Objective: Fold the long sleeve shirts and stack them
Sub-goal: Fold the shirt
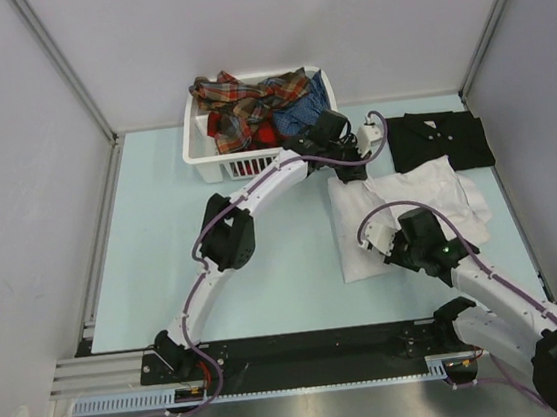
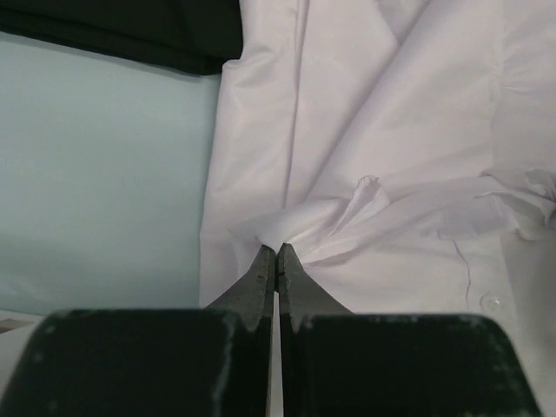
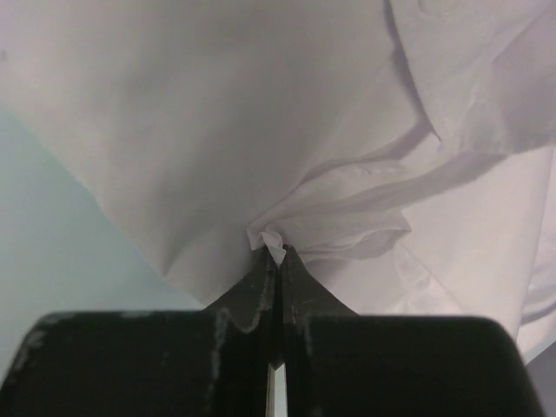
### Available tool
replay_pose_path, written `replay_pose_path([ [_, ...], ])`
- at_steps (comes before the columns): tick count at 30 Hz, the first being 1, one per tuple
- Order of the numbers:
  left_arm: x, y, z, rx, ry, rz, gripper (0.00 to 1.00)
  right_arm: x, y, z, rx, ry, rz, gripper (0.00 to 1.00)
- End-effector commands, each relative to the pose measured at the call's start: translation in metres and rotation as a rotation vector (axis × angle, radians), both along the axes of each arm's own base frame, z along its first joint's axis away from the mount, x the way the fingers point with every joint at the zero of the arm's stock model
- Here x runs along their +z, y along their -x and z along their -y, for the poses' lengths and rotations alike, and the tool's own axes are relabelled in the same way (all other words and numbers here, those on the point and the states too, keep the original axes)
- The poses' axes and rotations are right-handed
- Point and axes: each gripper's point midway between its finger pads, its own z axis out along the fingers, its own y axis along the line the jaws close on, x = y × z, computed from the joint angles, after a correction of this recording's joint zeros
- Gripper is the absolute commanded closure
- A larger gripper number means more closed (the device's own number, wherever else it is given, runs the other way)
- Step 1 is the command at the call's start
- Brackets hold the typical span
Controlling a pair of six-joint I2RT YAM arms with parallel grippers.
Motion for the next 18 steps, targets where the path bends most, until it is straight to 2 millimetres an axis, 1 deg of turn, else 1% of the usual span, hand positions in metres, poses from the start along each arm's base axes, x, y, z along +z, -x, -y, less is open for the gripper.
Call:
replay_pose_path([
  [1, 0.002, -0.014, 0.012, 0.052, 0.054, 0.026, 0.98, -0.005, -0.007, 0.009, 0.012, -0.001, -0.008, 1.0],
  [2, -0.002, -0.016, 0.012, 0.058, 0.049, 0.023, 0.92, -0.005, -0.007, 0.01, 0.009, -0.005, -0.013, 1.0],
  [3, -0.004, -0.017, 0.012, 0.064, 0.045, 0.023, 0.73, -0.006, -0.008, 0.01, 0.004, -0.005, -0.016, 1.0],
  [4, -0.004, -0.019, 0.01, 0.075, 0.036, 0.029, 0.61, -0.007, -0.007, 0.011, 0.005, -0.001, -0.024, 1.0],
  [5, 0.002, -0.019, 0.009, 0.078, 0.036, 0.041, 0.42, -0.007, -0.005, 0.011, 0.008, -0.002, -0.034, 0.99],
  [6, 0.005, -0.02, 0.005, 0.084, 0.026, 0.047, 0.33, -0.006, -0.004, 0.011, 0.012, 0.001, -0.041, 0.93],
  [7, 0.009, -0.021, 0.001, 0.089, 0.018, 0.059, 0.28, -0.007, 0.001, 0.013, 0.014, 0.006, -0.058, 0.79],
  [8, 0.017, -0.024, -0.005, 0.101, 0.013, 0.073, 0.19, -0.006, 0.0, 0.016, -0.003, 0.016, -0.057, 0.72],
  [9, 0.033, -0.022, -0.013, 0.107, 0.013, 0.087, 0.14, -0.003, -0.003, 0.018, -0.013, 0.017, -0.048, 0.65],
  [10, 0.045, -0.023, -0.02, 0.118, 0.021, 0.093, 0.11, 0.0, -0.005, 0.027, -0.05, 0.018, -0.048, 0.56],
  [11, 0.054, -0.027, -0.032, 0.126, 0.032, 0.09, 0.09, 0.003, -0.006, 0.03, -0.055, 0.01, -0.047, 0.53],
  [12, 0.069, -0.023, -0.044, 0.136, 0.039, 0.092, 0.08, 0.006, -0.007, 0.033, -0.062, 0.006, -0.049, 0.5],
  [13, 0.075, -0.023, -0.052, 0.146, 0.041, 0.093, 0.07, 0.013, -0.008, 0.037, -0.08, 0.001, -0.05, 0.45],
  [14, 0.068, -0.025, -0.069, 0.156, 0.032, 0.058, 0.06, 0.017, -0.011, 0.045, -0.112, -0.006, -0.045, 0.41],
  [15, 0.086, -0.022, -0.08, 0.159, 0.045, 0.07, 0.06, 0.021, -0.012, 0.049, -0.129, -0.013, -0.043, 0.39],
  [16, 0.086, -0.022, -0.09, 0.166, 0.038, 0.061, 0.06, 0.031, -0.015, 0.053, -0.155, -0.022, -0.034, 0.34],
  [17, 0.088, -0.024, -0.102, 0.177, 0.033, 0.06, 0.05, 0.036, -0.017, 0.06, -0.192, -0.042, -0.032, 0.32],
  [18, 0.071, -0.014, -0.111, 0.15, 0.007, 0.025, 0.06, 0.04, -0.016, 0.063, -0.207, -0.051, -0.039, 0.3],
])
